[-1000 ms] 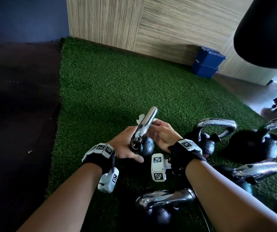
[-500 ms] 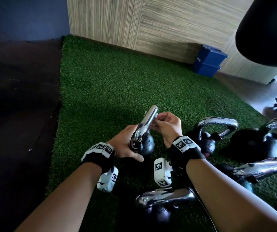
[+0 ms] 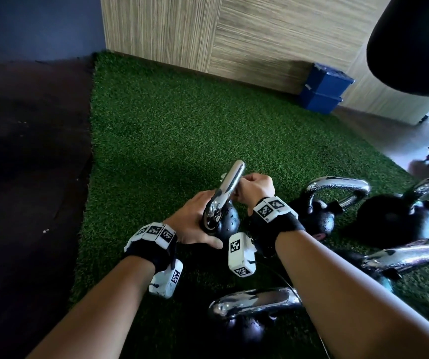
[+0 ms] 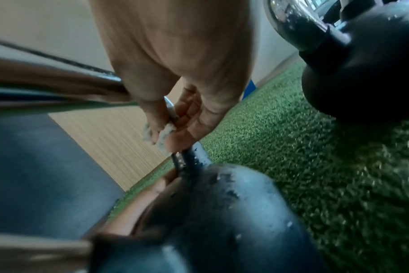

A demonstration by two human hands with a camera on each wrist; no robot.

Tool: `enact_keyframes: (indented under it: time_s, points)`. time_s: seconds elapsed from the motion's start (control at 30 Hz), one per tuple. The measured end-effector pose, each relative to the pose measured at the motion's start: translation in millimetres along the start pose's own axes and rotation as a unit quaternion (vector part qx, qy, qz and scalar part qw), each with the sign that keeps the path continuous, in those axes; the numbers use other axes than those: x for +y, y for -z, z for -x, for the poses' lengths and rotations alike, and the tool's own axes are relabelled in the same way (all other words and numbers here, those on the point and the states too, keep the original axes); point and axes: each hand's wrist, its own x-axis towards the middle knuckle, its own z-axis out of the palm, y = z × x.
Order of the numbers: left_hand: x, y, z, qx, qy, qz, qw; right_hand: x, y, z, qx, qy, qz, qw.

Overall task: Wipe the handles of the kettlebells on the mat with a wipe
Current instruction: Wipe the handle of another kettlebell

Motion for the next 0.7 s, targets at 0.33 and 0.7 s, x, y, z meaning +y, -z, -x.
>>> enact_keyframes:
  time_s: [0.33, 0.7]
  points:
    - [52, 18, 32, 0.019, 0.054, -0.116, 0.992, -24, 23, 11, -0.071, 0.089, 0.172, 0.979]
    - [115, 32, 25, 0.161, 0.004, -0.184, 0.970, -50, 53, 22, -0.126, 0.331, 0.377, 0.856]
